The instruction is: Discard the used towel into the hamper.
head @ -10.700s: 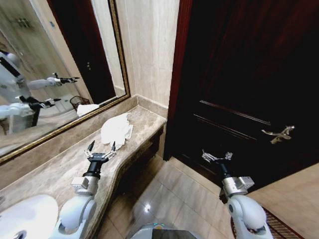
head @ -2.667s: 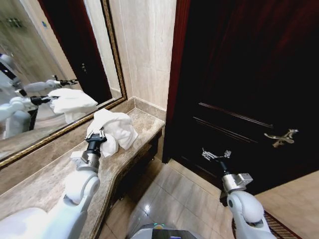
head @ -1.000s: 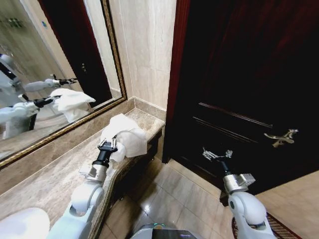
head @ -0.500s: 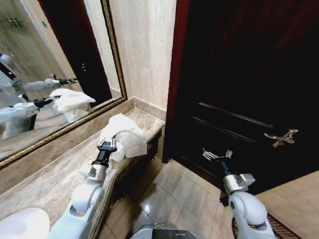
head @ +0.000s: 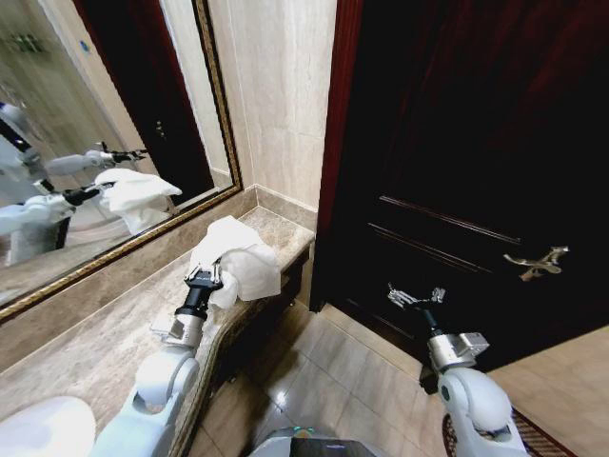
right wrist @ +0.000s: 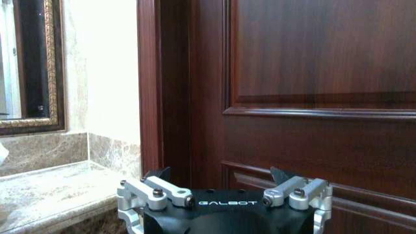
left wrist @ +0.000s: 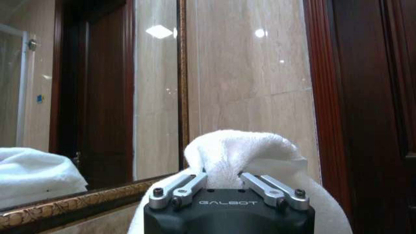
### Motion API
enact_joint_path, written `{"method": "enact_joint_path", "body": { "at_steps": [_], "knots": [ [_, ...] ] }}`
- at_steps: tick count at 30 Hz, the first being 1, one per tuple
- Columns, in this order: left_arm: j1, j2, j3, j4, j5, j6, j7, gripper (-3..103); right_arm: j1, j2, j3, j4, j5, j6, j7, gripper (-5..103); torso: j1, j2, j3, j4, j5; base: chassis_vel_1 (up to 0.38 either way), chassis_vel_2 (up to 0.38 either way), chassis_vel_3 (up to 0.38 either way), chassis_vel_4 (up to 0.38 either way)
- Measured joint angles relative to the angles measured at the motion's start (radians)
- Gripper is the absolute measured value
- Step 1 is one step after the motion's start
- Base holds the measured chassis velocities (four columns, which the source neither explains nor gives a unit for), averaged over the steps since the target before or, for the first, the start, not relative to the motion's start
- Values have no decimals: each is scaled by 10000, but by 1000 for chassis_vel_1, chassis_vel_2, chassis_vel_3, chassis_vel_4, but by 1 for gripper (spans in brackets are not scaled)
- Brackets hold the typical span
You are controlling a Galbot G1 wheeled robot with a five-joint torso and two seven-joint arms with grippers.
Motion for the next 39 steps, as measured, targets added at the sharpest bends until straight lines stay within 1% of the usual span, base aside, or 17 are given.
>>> {"method": "enact_joint_path", "body": {
  "at_steps": [14, 39],
  "knots": [
    [-14, -72, 16, -57, 194, 19, 1, 8, -4, -77, 53, -62, 98, 82, -6, 100, -4, 1, -1, 1, 0, 68, -66, -67, 64],
    [-15, -16, -20, 5, 214, -73, 44, 8, -44, -32, 34, 20, 32, 72, -37, 100, -1, 0, 0, 1, 0, 28, -33, -33, 40]
  ]
}}
